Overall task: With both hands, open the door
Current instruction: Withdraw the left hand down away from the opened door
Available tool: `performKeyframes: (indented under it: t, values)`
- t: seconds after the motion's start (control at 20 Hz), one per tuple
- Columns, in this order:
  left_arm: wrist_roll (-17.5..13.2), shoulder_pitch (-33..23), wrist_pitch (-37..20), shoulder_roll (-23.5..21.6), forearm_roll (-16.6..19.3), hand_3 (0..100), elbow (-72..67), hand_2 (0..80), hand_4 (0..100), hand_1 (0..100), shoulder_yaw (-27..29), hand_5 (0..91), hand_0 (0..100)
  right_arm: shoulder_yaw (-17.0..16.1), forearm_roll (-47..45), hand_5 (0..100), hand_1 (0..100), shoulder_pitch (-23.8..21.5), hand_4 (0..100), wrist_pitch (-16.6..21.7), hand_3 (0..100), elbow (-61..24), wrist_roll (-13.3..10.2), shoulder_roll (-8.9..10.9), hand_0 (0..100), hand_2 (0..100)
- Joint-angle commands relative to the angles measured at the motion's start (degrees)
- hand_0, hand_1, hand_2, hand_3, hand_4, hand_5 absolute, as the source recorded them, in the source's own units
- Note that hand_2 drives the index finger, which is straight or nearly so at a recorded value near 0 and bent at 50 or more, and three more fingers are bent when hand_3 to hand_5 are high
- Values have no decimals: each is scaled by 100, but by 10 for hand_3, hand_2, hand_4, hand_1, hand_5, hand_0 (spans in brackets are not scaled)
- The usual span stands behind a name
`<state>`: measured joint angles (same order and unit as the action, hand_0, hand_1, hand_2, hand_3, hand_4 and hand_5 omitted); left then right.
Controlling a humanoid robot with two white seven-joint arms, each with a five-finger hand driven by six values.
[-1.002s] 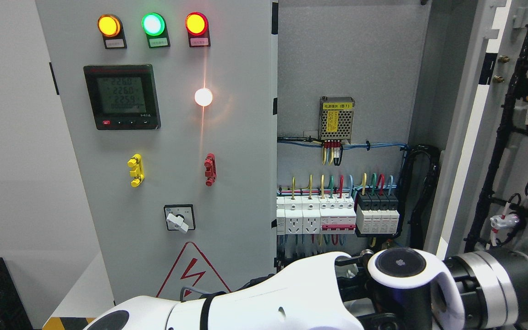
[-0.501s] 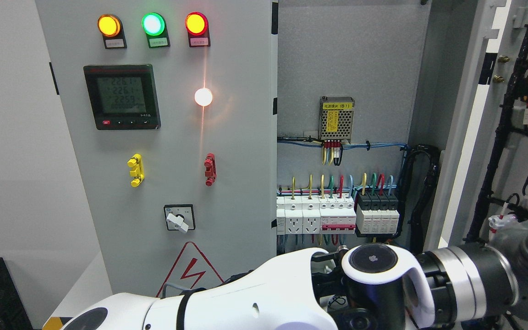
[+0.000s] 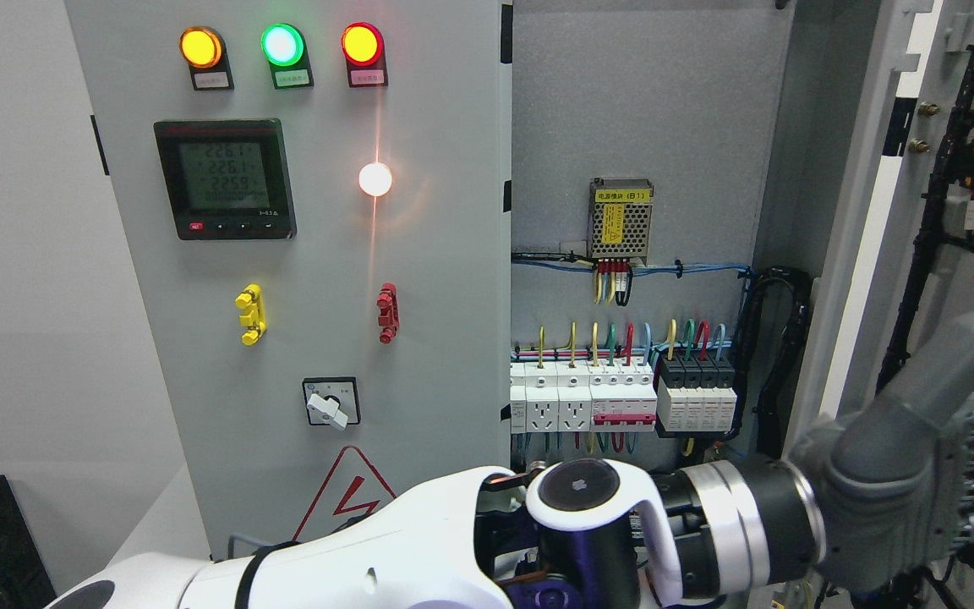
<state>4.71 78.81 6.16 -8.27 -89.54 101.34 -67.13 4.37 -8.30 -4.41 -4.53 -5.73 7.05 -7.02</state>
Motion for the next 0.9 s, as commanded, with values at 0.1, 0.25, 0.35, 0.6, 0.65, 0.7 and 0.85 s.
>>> performKeyframes:
  t: [0.1, 0.25, 0.35, 0.6, 0.65, 0.7, 0.85]
  values:
    - [-23, -944, -18, -2054, 24, 0, 1273, 0, 0, 0, -28, 0, 0, 3, 12, 0, 0, 2, 0, -4, 0, -60, -54, 7, 191, 0]
    - [-32, -1428, -62, -2616, 41, 0, 1318, 0, 0, 0, -28, 0, 0, 64, 30, 0, 0, 2, 0, 5, 0, -60, -54, 7, 191, 0]
    - [-32, -1832, -167, -2951, 59, 0, 1326, 0, 0, 0, -19, 0, 0, 73, 30, 0, 0, 2, 0, 5, 0, -60, -90, 7, 191, 0]
    - [-32, -3132, -211, -3549, 68, 0, 1309, 0, 0, 0, 7, 0, 0, 64, 30, 0, 0, 2, 0, 13, 0, -69, -344, 7, 191, 0]
    - [-40, -3378, -281, -3637, 68, 0, 1291, 0, 0, 0, 7, 0, 0, 64, 30, 0, 0, 2, 0, 31, 0, -69, -345, 7, 191, 0]
    - [-32, -3633, -360, -3690, 77, 0, 1274, 0, 0, 0, 16, 0, 0, 55, 30, 0, 0, 2, 0, 74, 0, -69, -353, 7, 191, 0]
    - [-40, -4354, -440, -3857, 190, 0, 1177, 0, 0, 0, 42, 0, 0, 11, 30, 0, 0, 2, 0, 101, 0, -69, -345, 34, 191, 0]
